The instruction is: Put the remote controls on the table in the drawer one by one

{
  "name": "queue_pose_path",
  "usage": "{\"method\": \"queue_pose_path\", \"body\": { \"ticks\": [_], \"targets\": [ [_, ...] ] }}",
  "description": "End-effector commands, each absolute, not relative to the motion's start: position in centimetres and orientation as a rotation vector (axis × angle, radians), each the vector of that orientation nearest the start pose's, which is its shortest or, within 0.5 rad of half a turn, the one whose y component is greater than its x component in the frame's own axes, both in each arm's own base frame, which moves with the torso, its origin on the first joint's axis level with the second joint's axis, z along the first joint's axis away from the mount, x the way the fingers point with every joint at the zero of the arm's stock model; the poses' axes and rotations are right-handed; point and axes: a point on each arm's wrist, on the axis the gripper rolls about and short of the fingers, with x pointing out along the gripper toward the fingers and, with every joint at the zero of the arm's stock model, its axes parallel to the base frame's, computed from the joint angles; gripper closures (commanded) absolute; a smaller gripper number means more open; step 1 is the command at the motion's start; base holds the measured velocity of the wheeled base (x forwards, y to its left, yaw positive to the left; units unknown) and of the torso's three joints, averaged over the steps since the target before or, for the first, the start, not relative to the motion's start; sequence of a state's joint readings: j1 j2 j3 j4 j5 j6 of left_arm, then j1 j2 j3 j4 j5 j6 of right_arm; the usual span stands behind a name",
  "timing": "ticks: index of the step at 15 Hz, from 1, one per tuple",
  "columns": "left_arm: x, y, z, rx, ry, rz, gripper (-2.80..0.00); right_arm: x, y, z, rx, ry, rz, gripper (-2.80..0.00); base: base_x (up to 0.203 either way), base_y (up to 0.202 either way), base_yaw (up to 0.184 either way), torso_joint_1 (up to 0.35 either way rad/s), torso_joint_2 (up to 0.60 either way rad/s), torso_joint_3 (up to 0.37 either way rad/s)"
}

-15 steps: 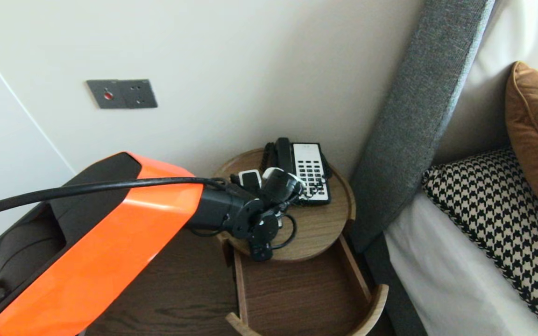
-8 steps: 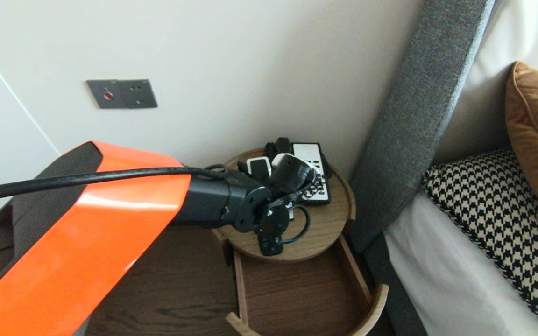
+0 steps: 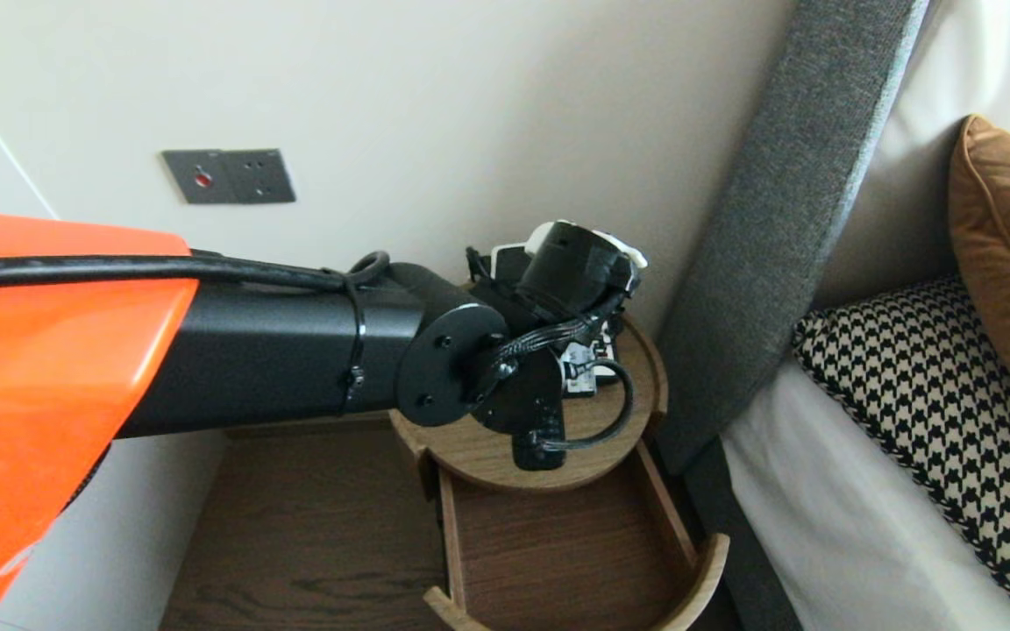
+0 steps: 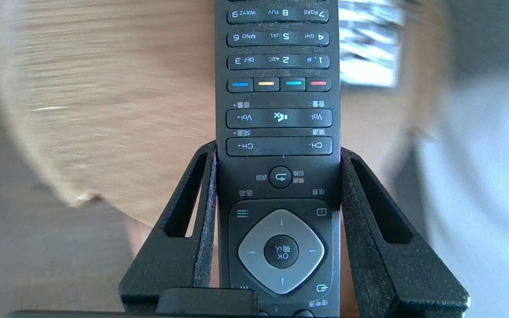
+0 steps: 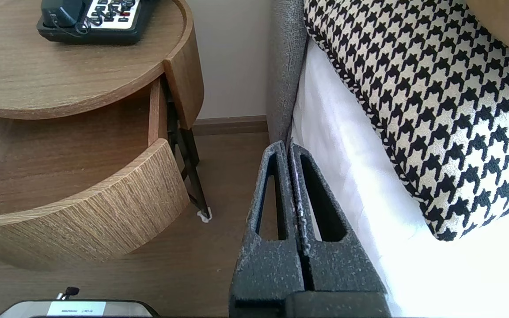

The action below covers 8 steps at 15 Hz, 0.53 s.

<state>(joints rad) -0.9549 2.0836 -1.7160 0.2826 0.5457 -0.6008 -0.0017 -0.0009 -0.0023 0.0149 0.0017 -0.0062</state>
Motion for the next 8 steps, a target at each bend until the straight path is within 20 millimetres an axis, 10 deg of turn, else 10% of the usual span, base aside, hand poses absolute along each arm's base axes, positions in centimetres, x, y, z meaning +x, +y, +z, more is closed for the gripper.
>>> {"method": "queue_pose_path", "body": {
  "ticks": [1,8],
  "targets": [
    [23.1,-33.8,22.3,-0.093,0.56,-0.338,0.0,-2.3,0.0,7.5,-0.007,0.012,0.001,0.0,0.0,0.0,0.0,0.0,0.0,0.0],
    [20.2,-35.9,20.0,0.291,0.562,-0.713,0.0,-2.3,0.0,7.4,-0.006,0.013,0.002,0.0,0.0,0.0,0.0,0.0,0.0,0.0]
  ]
}}
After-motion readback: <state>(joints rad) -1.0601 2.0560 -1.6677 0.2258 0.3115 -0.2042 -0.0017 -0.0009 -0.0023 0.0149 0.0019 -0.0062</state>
